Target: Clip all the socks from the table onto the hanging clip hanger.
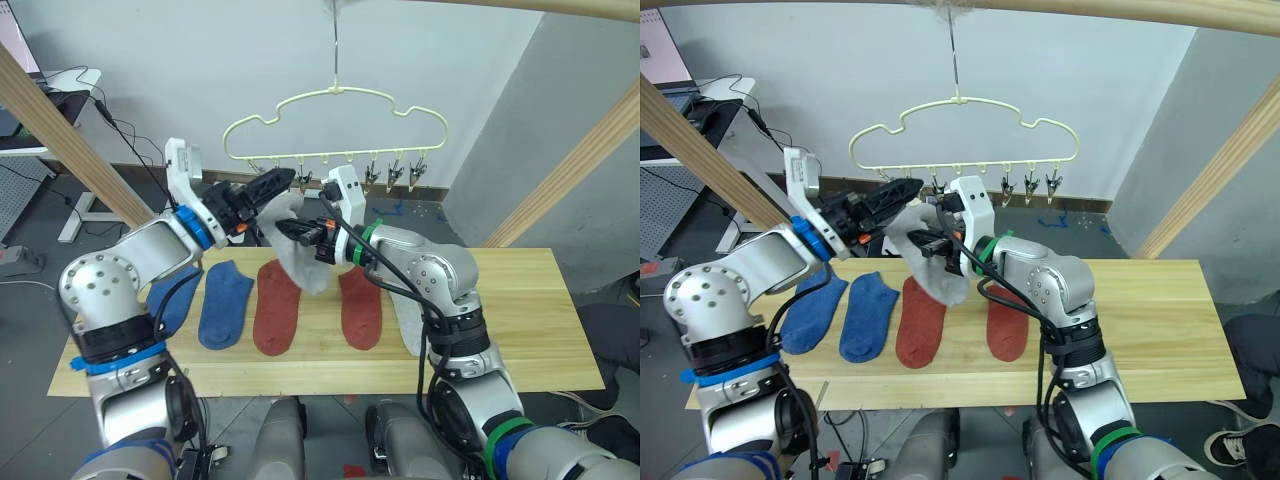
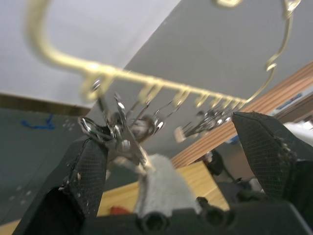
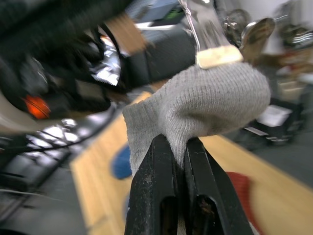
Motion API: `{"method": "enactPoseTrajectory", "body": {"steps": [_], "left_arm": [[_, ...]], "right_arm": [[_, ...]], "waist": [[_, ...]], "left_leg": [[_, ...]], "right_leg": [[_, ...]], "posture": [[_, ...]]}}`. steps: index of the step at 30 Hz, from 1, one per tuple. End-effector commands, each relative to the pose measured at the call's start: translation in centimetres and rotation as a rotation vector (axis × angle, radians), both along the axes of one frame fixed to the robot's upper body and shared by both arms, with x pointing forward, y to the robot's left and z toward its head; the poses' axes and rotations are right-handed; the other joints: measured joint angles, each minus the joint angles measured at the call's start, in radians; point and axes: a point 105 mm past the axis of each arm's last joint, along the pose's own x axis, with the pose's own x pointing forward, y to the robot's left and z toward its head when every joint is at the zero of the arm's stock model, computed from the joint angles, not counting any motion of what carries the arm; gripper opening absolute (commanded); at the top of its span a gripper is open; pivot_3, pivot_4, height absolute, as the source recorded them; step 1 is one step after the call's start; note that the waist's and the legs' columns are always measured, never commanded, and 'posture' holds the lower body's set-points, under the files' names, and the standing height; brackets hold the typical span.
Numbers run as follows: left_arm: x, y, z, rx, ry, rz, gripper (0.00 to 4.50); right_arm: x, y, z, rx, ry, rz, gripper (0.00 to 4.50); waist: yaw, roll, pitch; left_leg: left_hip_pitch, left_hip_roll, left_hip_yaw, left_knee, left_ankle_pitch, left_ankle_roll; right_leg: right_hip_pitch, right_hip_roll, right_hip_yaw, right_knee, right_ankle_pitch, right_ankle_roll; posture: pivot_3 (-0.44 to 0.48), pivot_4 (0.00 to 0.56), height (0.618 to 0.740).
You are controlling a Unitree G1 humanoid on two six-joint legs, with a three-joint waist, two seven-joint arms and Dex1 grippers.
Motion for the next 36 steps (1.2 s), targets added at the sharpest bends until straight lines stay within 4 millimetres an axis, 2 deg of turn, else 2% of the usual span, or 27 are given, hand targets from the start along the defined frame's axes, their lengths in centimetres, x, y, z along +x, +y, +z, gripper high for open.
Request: {"method": "enactPoseTrajectory", "body": {"steps": [1,4,8,11,15,19,22,26,29,33,36], "left_arm": [[-1.6,0.2,0.9,0.062,-0.052,-0.041,4.50],[-1.7,0.9,0.6,0.089,-0.043,-0.023,4.50],[-1.8,1.5,0.4,0.115,-0.042,-0.006,4.50],[-1.8,1.5,-0.1,0.138,-0.039,-0.003,4.50],[-1.8,1.2,-0.6,0.163,-0.043,-0.002,4.50],[-1.3,1.6,-0.9,0.211,-0.070,0.056,4.50],[-0.9,1.6,-0.8,0.288,-0.139,0.093,4.50],[-0.8,0.4,-0.4,0.444,-0.346,0.122,4.50],[-1.1,-0.5,-0.3,0.452,-0.432,0.105,3.90],[-0.7,-1.2,-0.7,0.493,-0.489,0.145,2.79],[-0.1,-1.7,-1.4,0.480,-0.494,0.188,2.79]], "right_arm": [[0.0,0.1,0.7,0.056,0.027,0.015,1.10],[0.2,-0.1,-0.1,0.025,0.033,0.006,2.16],[-0.1,-1.0,-2.3,-0.051,0.033,-0.003,3.67],[-0.5,-1.8,-3.5,-0.084,0.052,-0.009,4.49],[-0.9,-3.0,-4.5,-0.129,0.039,-0.032,4.49],[-0.6,-5.0,-4.9,-0.232,-0.091,-0.079,4.49],[-0.7,-7.3,-4.1,-0.306,-0.274,-0.109,4.49],[-1.5,-10.0,-1.9,-0.281,-0.411,-0.132,4.49],[-2.2,-11.2,-0.4,-0.270,-0.497,-0.126,4.50],[-2.5,-11.9,1.5,-0.254,-0.601,-0.140,4.50],[-2.8,-11.9,2.5,-0.228,-0.652,-0.133,4.50]], "waist": [[0.002,0.000,0.000],[0.005,0.000,0.000],[0.005,0.000,0.000],[0.006,0.000,0.000],[0.004,0.000,0.000],[0.003,0.000,0.000],[0.004,0.000,0.000],[0.007,0.000,0.000],[0.010,0.000,0.000],[0.008,0.000,0.000],[0.007,0.000,0.000]], "left_leg": [[0.000,0.000,0.000,0.000,0.000,0.000],[0.000,-0.001,0.000,0.000,0.000,0.000],[0.000,-0.001,0.000,0.000,0.000,0.000],[0.000,-0.001,0.000,0.000,0.000,0.000],[0.000,-0.001,0.000,-0.001,0.000,0.000],[0.000,-0.001,0.001,-0.001,0.000,0.000],[0.000,-0.002,0.002,-0.001,0.000,0.000],[-0.001,-0.003,0.003,-0.003,0.000,0.000],[-0.001,-0.002,0.004,-0.004,0.000,0.000],[-0.001,-0.002,0.004,-0.004,0.000,0.000],[-0.001,-0.002,0.004,-0.004,0.000,0.000]], "right_leg": [[0.000,0.000,0.000,0.000,0.000,0.000],[0.000,-0.002,0.000,0.000,0.000,0.000],[0.000,-0.002,0.000,0.000,0.000,0.000],[0.000,-0.002,0.000,0.000,0.000,0.000],[-0.001,-0.002,0.000,0.000,0.000,0.000],[-0.001,-0.002,0.000,0.000,0.000,0.000],[-0.001,-0.001,0.001,-0.001,0.000,0.000],[-0.001,-0.001,0.002,-0.003,0.000,0.000],[-0.001,-0.001,0.001,-0.004,0.000,0.000],[-0.001,-0.001,0.002,-0.005,0.000,0.000],[-0.001,0.001,0.001,-0.005,0.000,0.000]], "posture": [[0.113,0.260,0.740],[0.113,0.260,0.740],[0.117,0.255,0.740],[0.116,0.249,0.740],[0.107,0.243,0.740],[0.105,0.241,0.740],[0.104,0.242,0.740],[0.098,0.249,0.740],[0.085,0.255,0.740],[0.072,0.259,0.740],[0.070,0.260,0.740]]}}
